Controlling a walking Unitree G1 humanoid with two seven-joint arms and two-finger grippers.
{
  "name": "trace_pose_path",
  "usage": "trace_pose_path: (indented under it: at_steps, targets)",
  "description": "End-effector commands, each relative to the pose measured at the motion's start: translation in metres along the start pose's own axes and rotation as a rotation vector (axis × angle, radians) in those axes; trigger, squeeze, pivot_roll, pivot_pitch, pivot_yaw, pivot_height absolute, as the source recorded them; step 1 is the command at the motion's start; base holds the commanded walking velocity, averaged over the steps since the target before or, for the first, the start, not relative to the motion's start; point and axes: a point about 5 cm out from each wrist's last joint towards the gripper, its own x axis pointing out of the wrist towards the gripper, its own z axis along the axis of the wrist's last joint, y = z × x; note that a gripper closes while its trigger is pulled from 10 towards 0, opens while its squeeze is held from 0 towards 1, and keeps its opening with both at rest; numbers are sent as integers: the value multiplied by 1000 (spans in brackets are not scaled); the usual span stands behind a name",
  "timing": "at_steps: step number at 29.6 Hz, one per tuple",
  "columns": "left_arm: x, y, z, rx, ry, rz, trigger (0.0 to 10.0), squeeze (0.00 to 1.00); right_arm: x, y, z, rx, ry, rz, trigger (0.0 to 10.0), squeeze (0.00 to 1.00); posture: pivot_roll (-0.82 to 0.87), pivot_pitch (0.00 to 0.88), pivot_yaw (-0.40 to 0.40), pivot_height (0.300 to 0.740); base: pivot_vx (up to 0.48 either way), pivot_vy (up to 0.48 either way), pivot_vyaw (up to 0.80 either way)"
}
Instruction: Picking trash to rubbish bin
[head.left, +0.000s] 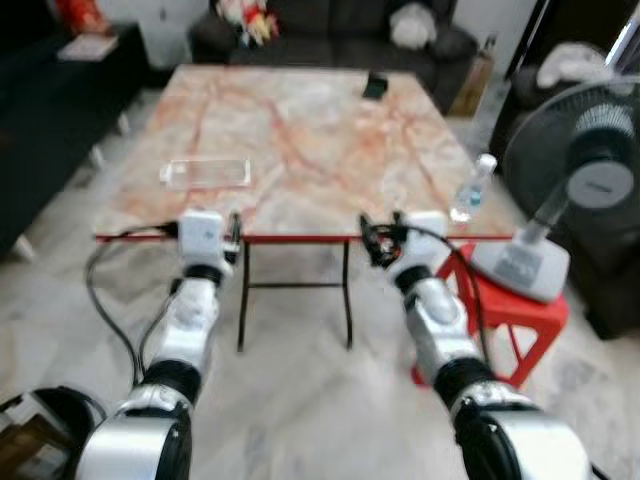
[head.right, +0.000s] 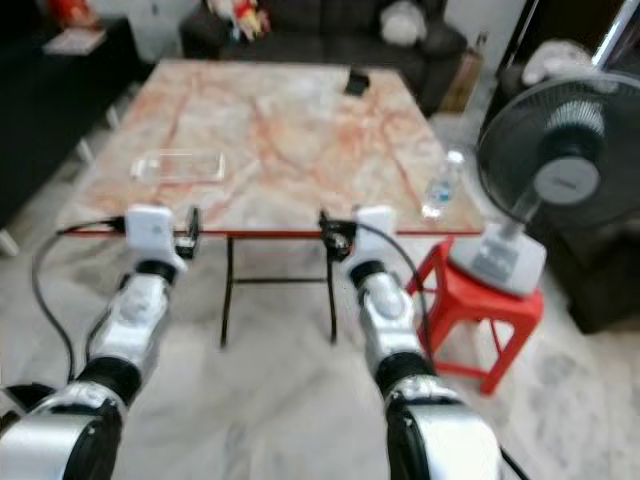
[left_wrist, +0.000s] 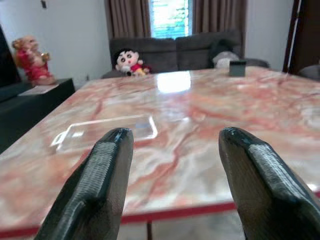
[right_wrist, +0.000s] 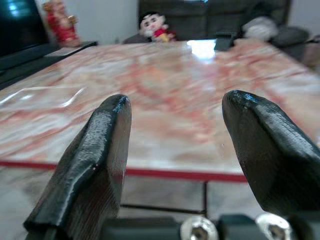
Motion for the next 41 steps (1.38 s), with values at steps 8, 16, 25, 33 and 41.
trace_pose_path:
  at_steps: [8,16,25,33,41]
  targets:
    - [2,12,3,15,-11,32,10000,0,5,14,8,-26,-53,50,10000,0,115,29,-83,740,375,0,0]
    - [2,12,4,17,-15,31,10000,0,5,18,7,-7,-49,78,10000,0,116,9,-80,740,374,0,300]
    - [2,11,5,19,-18,26,10000,0,4,20,7,-13,-57,90,10000,0,117,0,-77,740,375,0,476]
    - [3,11,5,20,-20,23,10000,0,4,22,6,-27,-61,111,10000,0,117,0,-74,740,374,0,320]
    - [4,11,7,20,-25,22,10000,0,3,22,5,13,-58,98,10000,0,119,0,-77,740,375,0,500]
